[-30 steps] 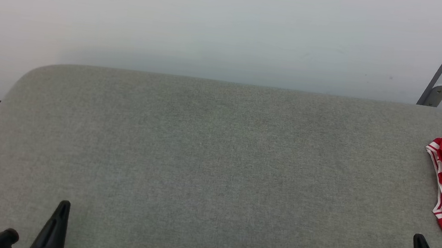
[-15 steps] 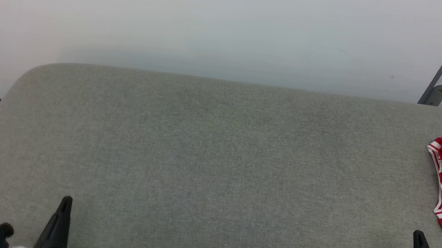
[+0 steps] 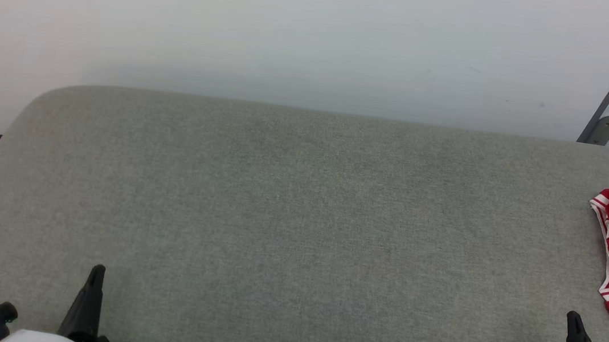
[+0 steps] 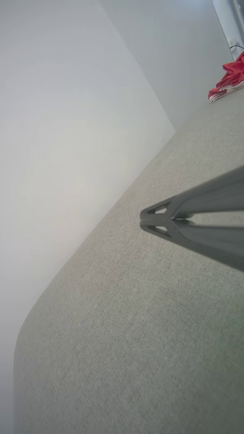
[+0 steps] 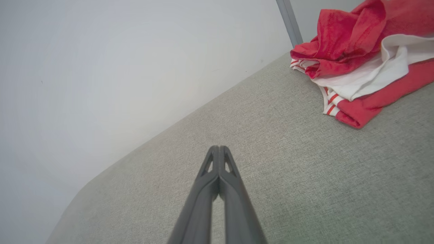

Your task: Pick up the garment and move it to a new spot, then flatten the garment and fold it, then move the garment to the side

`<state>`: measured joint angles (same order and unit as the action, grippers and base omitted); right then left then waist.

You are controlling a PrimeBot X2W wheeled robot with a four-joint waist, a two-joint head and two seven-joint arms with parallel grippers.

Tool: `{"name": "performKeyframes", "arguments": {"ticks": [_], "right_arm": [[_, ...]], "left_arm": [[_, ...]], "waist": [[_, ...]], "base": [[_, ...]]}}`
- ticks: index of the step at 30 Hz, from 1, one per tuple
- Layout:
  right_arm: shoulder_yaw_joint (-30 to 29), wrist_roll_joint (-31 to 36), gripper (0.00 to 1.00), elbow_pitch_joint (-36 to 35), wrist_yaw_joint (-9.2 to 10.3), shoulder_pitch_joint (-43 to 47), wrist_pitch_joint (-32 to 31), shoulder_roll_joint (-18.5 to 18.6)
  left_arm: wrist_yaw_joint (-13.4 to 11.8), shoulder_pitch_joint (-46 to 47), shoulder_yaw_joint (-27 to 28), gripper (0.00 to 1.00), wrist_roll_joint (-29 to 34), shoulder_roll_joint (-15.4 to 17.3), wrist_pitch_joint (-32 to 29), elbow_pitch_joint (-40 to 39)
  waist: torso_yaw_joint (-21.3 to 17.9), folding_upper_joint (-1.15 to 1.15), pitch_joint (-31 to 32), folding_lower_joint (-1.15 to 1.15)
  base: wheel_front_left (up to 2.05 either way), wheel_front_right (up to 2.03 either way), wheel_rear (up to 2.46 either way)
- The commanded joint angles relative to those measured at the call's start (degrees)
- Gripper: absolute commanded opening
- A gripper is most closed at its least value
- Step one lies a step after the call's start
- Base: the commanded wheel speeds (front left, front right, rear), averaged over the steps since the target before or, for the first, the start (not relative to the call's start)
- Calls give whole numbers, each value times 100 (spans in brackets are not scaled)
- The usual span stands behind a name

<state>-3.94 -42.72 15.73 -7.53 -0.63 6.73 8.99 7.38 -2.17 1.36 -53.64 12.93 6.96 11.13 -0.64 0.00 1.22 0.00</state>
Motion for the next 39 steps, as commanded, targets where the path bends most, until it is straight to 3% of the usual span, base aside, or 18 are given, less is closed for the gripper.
{"name": "performKeyframes", "arguments": {"ticks": [1,39], "right_arm": [[-54,-247,0,-91,1,-154,-60,10],[-168,-2641,0,-143,4,-383,-712,-311]], "left_arm": [[5,169,62,0,-186,8,-45,-55],[11,525,293,0,-2067,-499,-703,120]], "waist": [[1,0,-3,0],[27,0,-58,0]], "base": [[0,0,0],[0,0,0]]}}
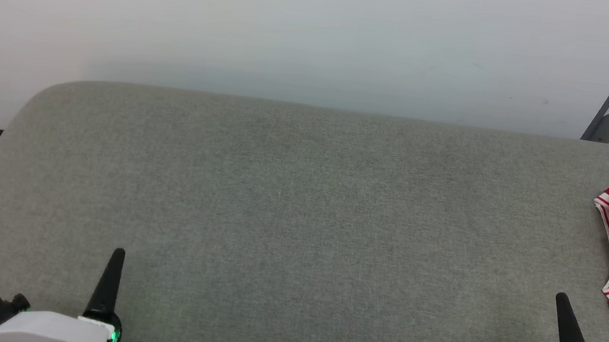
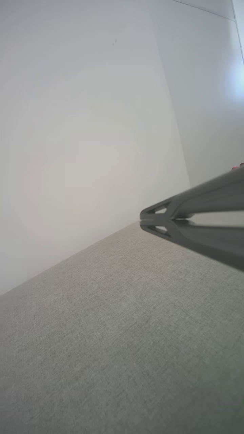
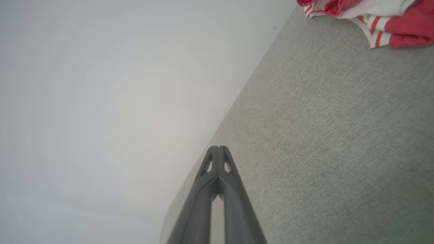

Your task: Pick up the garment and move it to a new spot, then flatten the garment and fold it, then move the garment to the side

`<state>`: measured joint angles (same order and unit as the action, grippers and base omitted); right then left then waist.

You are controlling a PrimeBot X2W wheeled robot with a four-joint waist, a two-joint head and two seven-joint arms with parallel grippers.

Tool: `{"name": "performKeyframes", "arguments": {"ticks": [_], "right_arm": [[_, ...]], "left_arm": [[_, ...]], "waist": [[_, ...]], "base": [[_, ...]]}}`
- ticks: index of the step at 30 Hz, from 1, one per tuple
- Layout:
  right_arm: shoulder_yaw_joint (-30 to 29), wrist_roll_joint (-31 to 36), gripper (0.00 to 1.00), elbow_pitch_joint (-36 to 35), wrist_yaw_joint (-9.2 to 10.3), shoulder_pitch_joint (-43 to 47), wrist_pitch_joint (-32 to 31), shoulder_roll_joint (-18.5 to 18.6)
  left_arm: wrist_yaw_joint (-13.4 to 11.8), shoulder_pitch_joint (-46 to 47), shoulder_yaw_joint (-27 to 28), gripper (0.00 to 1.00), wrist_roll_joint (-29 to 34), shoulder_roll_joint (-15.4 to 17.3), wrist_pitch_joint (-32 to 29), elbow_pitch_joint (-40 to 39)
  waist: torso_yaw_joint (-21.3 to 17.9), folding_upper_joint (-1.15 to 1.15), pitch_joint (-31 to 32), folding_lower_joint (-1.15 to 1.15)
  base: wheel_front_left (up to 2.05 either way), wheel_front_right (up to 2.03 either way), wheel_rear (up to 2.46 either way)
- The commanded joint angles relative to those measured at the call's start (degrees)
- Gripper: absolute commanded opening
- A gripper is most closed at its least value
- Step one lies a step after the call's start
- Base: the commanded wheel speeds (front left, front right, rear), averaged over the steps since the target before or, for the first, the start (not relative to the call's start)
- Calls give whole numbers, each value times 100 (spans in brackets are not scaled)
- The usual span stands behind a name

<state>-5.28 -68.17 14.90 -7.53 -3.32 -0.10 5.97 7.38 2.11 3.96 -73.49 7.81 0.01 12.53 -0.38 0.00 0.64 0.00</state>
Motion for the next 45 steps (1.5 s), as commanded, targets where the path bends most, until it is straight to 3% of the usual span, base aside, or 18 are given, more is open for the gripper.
{"name": "performKeyframes", "arguments": {"ticks": [1,45], "right_arm": [[-36,-147,0,-60,4,-117,-43,-16],[-119,-2127,0,-96,6,-298,-577,-278]], "left_arm": [[12,110,38,0,-117,2,-26,-17],[19,390,234,0,-1666,-433,-579,132]], "waist": [[1,0,-2,0],[31,0,-68,0]], "base": [[0,0,0],[0,0,0]]}}
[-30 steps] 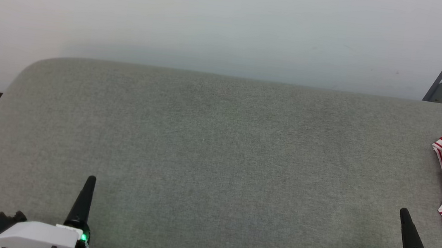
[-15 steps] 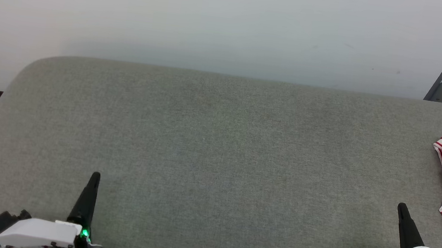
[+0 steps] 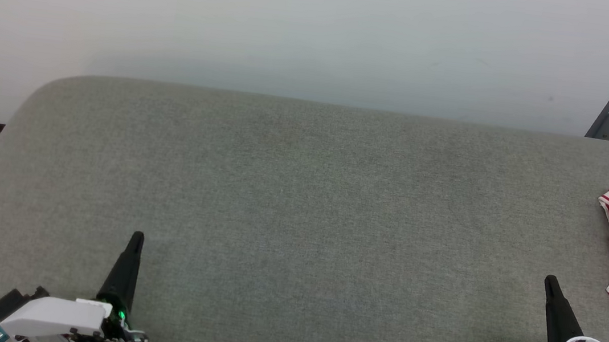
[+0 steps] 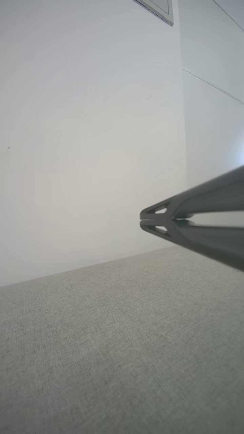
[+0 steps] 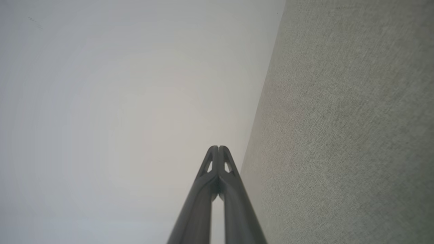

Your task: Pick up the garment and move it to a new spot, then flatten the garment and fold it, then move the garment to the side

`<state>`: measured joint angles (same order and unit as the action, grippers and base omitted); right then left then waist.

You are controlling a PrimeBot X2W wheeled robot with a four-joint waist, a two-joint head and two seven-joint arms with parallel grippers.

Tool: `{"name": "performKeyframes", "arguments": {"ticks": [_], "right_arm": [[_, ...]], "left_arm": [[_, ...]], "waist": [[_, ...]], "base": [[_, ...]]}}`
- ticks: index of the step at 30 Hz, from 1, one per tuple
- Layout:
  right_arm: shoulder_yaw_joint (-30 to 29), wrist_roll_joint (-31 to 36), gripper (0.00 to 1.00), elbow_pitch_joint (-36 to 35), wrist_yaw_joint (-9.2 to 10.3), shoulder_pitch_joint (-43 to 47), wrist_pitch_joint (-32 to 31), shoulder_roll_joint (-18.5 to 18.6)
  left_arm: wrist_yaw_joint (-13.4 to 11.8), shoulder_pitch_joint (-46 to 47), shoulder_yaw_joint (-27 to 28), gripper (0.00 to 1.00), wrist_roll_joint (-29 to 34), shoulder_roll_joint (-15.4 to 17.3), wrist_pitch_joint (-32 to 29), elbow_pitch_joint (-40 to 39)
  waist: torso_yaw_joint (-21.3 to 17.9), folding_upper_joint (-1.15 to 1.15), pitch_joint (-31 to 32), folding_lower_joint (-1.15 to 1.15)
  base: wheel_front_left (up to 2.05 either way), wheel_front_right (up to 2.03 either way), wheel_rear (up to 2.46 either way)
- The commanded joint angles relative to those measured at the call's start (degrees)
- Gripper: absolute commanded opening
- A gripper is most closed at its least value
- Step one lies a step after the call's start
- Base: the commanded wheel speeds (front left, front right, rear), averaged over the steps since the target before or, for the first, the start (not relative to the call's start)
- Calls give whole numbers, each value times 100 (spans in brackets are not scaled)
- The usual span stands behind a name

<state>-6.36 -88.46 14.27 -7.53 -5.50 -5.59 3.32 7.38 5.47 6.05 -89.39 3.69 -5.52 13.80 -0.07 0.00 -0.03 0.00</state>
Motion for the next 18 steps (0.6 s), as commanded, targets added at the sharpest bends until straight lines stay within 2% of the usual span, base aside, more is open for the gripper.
{"name": "performKeyframes", "arguments": {"ticks": [1,9,18], "right_arm": [[-12,-133,0,-33,6,-86,-42,-21],[-23,-423,0,-36,8,-121,-112,-65],[-20,-405,0,-31,7,-82,-113,-61]], "left_arm": [[19,59,29,0,-101,-28,-42,8],[20,110,57,0,-325,-93,-118,31],[20,107,56,0,-313,-89,-115,30]], "waist": [[1,0,-3,0],[7,0,-15,0],[7,0,-15,0]], "base": [[0,0,0],[0,0,0],[0,0,0]]}}
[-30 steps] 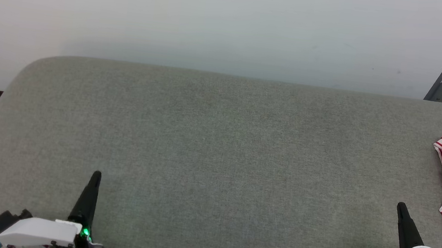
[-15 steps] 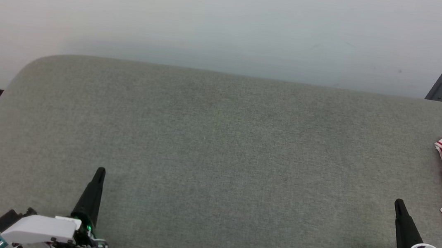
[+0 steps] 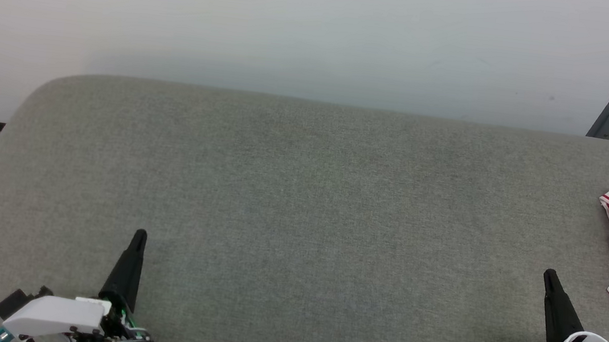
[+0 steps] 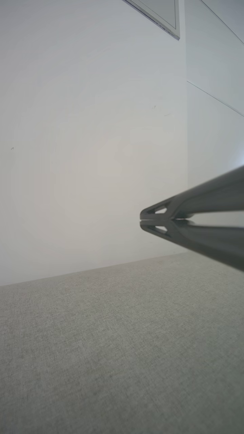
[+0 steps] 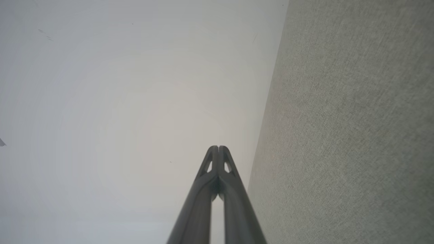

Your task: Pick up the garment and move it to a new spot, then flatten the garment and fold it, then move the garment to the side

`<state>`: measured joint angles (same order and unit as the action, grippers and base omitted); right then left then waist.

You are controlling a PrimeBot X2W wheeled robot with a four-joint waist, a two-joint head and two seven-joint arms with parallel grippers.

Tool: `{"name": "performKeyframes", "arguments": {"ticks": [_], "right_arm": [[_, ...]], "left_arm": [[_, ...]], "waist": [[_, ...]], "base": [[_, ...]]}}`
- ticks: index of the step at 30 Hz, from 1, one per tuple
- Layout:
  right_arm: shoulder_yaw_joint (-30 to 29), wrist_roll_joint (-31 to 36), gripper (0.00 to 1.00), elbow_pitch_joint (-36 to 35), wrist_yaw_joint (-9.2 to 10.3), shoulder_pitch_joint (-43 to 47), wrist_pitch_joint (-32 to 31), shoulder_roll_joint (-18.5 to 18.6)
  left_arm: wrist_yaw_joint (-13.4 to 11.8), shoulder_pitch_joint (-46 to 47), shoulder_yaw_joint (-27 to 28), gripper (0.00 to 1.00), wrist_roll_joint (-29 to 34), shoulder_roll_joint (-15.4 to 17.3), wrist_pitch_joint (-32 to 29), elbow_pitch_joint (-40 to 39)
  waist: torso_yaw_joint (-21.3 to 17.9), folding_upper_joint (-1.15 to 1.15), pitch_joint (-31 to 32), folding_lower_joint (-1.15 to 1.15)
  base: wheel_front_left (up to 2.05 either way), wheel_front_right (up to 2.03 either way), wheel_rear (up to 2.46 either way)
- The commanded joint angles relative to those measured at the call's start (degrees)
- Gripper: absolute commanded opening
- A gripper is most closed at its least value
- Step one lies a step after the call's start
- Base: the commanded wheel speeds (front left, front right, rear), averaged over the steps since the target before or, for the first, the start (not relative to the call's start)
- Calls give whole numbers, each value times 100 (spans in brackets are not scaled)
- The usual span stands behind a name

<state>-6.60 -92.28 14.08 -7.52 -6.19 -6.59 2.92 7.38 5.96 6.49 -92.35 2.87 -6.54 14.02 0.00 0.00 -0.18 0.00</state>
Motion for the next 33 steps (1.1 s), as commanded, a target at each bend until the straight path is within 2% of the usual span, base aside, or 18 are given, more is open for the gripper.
{"name": "performKeyframes", "arguments": {"ticks": [1,33], "right_arm": [[4,-23,0,-12,6,-12,-13,-20],[6,-24,0,-12,6,-12,-12,-19]], "left_arm": [[20,58,11,0,-17,-8,-13,8],[20,57,16,0,-12,-9,-18,8]], "waist": [[0,0,0,0],[0,0,0,0]], "base": [[0,0,0],[0,0,0]]}}
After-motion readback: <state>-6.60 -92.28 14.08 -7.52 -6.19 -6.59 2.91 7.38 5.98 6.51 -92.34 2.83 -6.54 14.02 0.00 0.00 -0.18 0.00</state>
